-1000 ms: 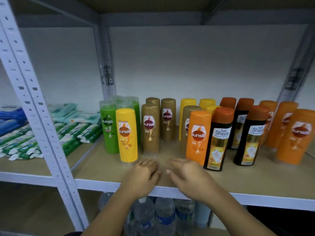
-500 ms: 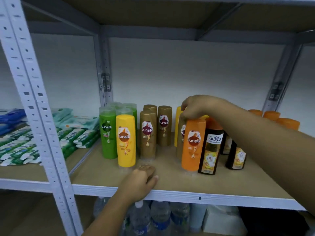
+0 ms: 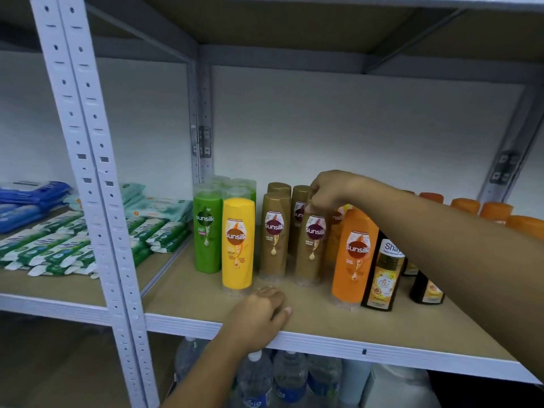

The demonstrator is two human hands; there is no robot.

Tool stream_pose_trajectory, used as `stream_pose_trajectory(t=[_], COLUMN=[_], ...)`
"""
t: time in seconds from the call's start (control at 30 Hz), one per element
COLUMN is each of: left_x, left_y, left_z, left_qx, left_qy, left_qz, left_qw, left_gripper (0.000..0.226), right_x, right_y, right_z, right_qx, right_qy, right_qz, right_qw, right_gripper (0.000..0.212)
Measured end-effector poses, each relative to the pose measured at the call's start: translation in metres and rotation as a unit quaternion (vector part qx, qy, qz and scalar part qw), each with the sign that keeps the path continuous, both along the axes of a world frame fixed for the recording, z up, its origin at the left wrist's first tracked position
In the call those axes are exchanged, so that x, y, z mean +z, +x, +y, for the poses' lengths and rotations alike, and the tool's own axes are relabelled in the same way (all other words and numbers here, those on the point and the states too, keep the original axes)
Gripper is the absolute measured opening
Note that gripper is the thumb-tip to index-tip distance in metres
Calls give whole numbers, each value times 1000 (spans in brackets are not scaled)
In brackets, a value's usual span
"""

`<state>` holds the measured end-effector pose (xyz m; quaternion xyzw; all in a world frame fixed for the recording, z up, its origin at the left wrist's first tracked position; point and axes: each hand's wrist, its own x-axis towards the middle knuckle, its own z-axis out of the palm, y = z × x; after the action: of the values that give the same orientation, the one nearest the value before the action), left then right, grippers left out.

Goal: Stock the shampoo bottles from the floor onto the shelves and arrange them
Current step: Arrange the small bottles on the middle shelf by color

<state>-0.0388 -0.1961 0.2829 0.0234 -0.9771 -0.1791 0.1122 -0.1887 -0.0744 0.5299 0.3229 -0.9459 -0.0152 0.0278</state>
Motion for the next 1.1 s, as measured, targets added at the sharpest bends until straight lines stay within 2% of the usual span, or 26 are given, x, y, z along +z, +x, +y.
stream_pose_trajectory(t=[0.13, 0.4, 0.5, 0.6, 0.67, 0.8, 0.9, 1.0, 1.1], left_x=[0, 2, 2, 3, 3, 5, 4, 3, 8], left_y=[-1, 0, 0, 1, 2, 4, 4, 6, 11], left_z=[0, 0, 1, 1, 2, 3, 4, 10, 23], left_qx=[-7, -11, -13, -14, -15, -16, -8, -8, -15], left_qy=[-5, -21, -24, -22, -19, -16, -26, -17, -11], left_qz=[6, 14, 20, 18, 19, 15, 27, 39, 35], left_qw=[1000, 1000, 999, 999, 1000, 1000, 999, 999, 999], left_gripper=[43, 46, 47, 46, 46, 44, 46, 46, 34], right_x=[-4, -10, -14, -18, -20, -37, -73, -127, -176], right_y=[-1, -3, -5, 2, 15, 55, 84, 99, 104], right_z=[-12, -21, -22, -18, -11, 18, 51, 85, 107], right_qx=[13, 42, 44, 47, 57, 145, 205, 191, 162], right_qy=[-24, -30, -34, -31, -53, -87, -100, -101, -86], right_qz=[7, 4, 10, 43, 79, 179, 143, 61, -12], right_qw=[1000, 999, 998, 997, 994, 969, 963, 975, 983], right_gripper=[51, 43, 47, 48, 41, 37, 41, 41, 32])
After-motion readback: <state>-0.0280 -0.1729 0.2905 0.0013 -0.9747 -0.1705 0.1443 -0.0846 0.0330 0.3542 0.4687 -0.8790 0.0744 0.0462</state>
